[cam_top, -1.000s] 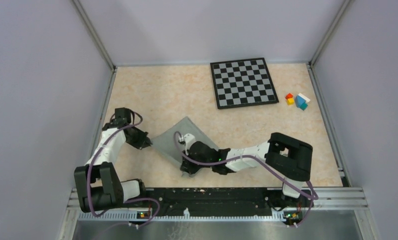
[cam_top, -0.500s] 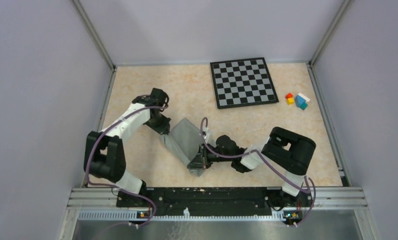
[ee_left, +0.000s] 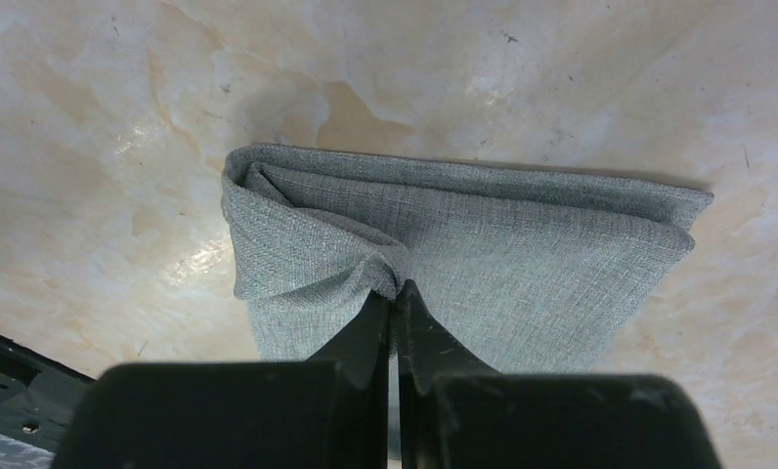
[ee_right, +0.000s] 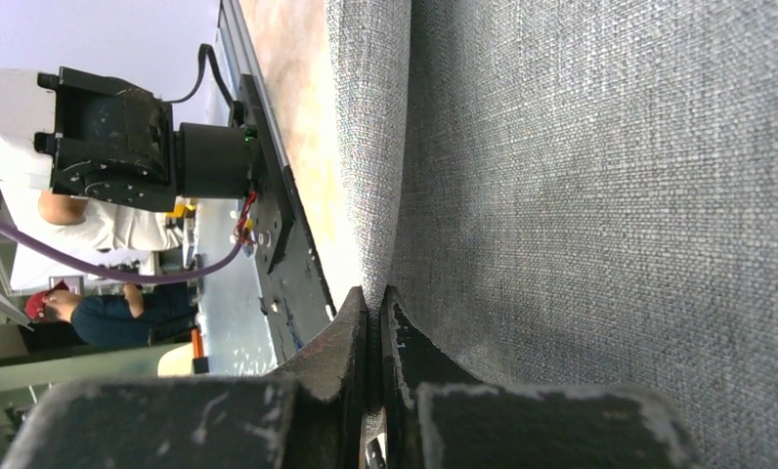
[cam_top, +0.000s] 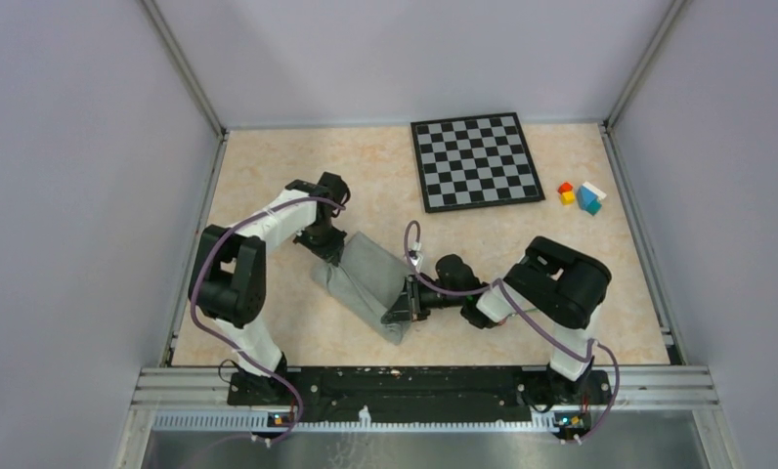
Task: Fold the napkin into a case and place the utensils inside
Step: Fold the lower triangle-folded napkin at the center of the board.
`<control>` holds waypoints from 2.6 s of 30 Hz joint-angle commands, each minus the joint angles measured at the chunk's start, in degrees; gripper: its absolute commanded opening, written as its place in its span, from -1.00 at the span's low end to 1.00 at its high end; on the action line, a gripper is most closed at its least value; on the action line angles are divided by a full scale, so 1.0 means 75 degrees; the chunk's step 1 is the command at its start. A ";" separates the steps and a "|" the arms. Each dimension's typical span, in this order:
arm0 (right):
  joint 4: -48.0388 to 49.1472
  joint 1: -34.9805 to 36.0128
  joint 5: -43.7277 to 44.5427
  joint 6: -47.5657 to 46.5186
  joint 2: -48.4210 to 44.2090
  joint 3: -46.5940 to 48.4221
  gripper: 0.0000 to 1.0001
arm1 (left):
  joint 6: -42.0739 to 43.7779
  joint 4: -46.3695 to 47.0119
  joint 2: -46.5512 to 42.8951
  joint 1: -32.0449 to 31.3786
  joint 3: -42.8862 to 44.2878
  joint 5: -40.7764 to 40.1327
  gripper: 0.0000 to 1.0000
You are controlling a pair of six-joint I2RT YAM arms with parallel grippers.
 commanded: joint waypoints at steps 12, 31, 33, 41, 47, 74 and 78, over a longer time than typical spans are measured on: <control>-0.1467 -0.0235 -0.0665 -0.1117 0.0140 0.0794 -0.95 | -0.0446 -0.0045 0.0404 0.0112 0.0142 -0.0724 -1.00; -0.4462 0.0070 0.1879 -0.4193 -0.2668 0.0775 0.26 | -0.0348 0.0051 0.0786 0.0163 0.0178 -0.0574 -1.00; -0.4689 0.0313 0.2344 -0.4545 -0.2736 0.0889 0.29 | -0.0343 0.0030 0.0782 0.0159 0.0189 -0.0562 -1.00; -0.5477 0.1164 0.4515 -0.5151 -0.2357 0.1583 0.28 | -0.0303 0.0023 0.0743 0.0160 0.0203 -0.0566 -1.00; -0.5446 0.1192 0.4648 -0.4955 -0.2354 0.1516 -0.18 | 0.0062 0.0292 0.0744 0.0167 0.0183 -0.0423 -1.00; -0.5896 0.1204 0.5291 -0.4309 -0.2014 0.1627 -0.85 | 0.4859 0.2508 -0.2575 0.0403 -0.0882 0.1456 0.76; -0.6200 0.1204 0.4972 -0.4240 -0.2185 0.1983 -0.68 | 0.5292 0.3597 -0.3271 0.1161 -0.2378 0.2853 0.46</control>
